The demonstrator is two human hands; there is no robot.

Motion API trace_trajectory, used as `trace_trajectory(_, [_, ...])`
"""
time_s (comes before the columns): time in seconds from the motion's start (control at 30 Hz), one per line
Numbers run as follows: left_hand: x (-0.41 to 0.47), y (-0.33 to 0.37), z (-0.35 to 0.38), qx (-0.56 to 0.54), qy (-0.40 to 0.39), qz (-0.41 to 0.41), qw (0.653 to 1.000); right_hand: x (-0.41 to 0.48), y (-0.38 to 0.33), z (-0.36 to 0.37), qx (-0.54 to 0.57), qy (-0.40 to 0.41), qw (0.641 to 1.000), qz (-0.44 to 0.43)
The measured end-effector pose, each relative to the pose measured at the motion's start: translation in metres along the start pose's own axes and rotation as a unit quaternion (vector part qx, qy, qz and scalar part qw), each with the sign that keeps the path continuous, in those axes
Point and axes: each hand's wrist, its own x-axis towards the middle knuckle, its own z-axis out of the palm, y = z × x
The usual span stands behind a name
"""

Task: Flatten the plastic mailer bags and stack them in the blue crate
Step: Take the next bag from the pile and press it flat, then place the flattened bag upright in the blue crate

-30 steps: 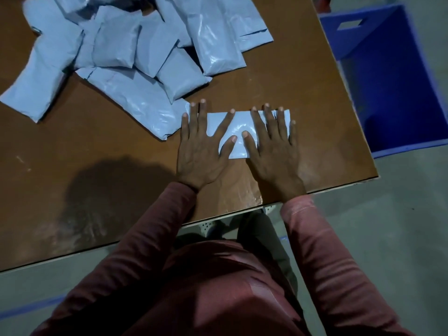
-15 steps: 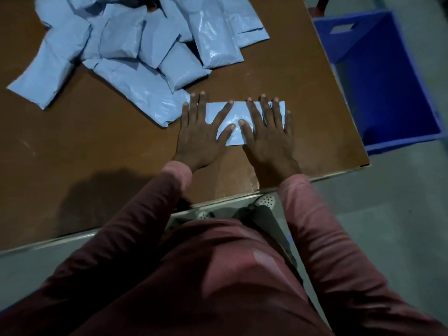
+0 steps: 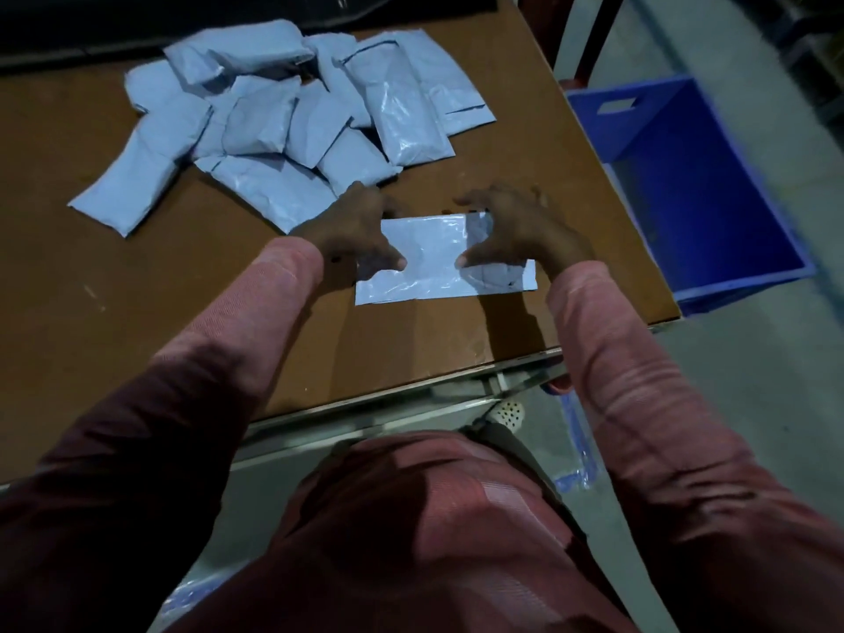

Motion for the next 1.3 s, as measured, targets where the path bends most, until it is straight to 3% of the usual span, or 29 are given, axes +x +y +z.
trace_trajectory(0.13, [0.003,0.014,-0.031,-0.043,0.0,0.009,0.999,-0.011,-0.003,-0.032,0.083,0.001,0.996,0.031])
trace_trajectory(0.23, [0.009,0.027,-0.056,-0.058,0.025,0.032,0.997,-0.023,0.006,-0.051,0.059,0.059,0.997,0.007])
trace_trajectory(0.33, [0.029,0.05,-0.077,-0.054,0.041,0.059,0.996,-0.039,0.02,-0.065,0.044,0.138,0.989,0.035])
trace_trajectory(0.57, [0.106,0.133,-0.098,0.084,0.106,0.172,0.976,-0.068,0.061,-0.096,0.023,0.285,0.949,0.133])
trace_trajectory(0.8, [0.194,0.199,-0.079,0.209,0.208,0.256,0.921,-0.064,0.149,-0.112,0.007,0.367,0.916,0.16])
trace_trajectory(0.97, [0.285,0.239,-0.061,0.303,0.231,0.291,0.878,-0.031,0.23,-0.116,-0.04,0.36,0.914,0.182])
trace_trajectory(1.3, [0.48,0.249,0.04,0.395,0.083,0.339,0.85,0.063,0.381,-0.053,0.04,0.246,0.938,0.243])
